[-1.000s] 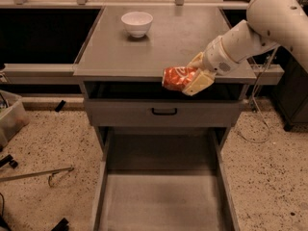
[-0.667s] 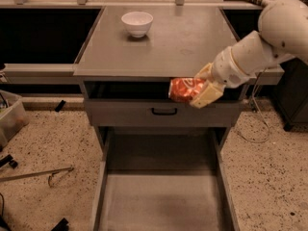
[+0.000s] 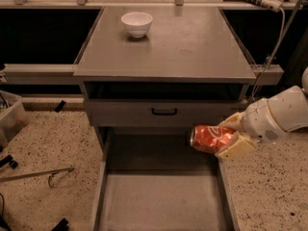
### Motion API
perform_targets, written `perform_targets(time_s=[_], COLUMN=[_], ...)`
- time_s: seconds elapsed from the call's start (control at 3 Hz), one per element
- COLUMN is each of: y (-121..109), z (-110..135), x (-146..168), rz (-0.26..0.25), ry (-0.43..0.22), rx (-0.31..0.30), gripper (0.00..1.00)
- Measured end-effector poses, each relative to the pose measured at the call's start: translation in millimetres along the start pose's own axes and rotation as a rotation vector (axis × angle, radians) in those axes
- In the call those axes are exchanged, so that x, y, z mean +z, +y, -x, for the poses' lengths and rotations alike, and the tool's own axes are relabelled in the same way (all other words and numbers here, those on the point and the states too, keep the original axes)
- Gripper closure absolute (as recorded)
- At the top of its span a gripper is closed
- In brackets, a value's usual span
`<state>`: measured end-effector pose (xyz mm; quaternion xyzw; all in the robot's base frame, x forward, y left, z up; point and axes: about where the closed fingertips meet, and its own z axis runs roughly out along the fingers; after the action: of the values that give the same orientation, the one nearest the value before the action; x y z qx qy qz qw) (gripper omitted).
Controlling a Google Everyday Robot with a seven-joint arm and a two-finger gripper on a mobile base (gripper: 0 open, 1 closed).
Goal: Place coke can into middle drawer
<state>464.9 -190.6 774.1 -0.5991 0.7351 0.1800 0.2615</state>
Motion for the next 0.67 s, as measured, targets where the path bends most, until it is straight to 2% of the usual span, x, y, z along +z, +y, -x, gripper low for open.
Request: perform_targets(time_s=[0.33, 0.67], y=[1.7, 15.7], z=[0.3, -9.9], x=[5.7, 52.7], rz=[0.009, 0.052], ry=[-0.011, -0.051], rx=[-0.001, -0.008], gripper=[1.0, 1.0])
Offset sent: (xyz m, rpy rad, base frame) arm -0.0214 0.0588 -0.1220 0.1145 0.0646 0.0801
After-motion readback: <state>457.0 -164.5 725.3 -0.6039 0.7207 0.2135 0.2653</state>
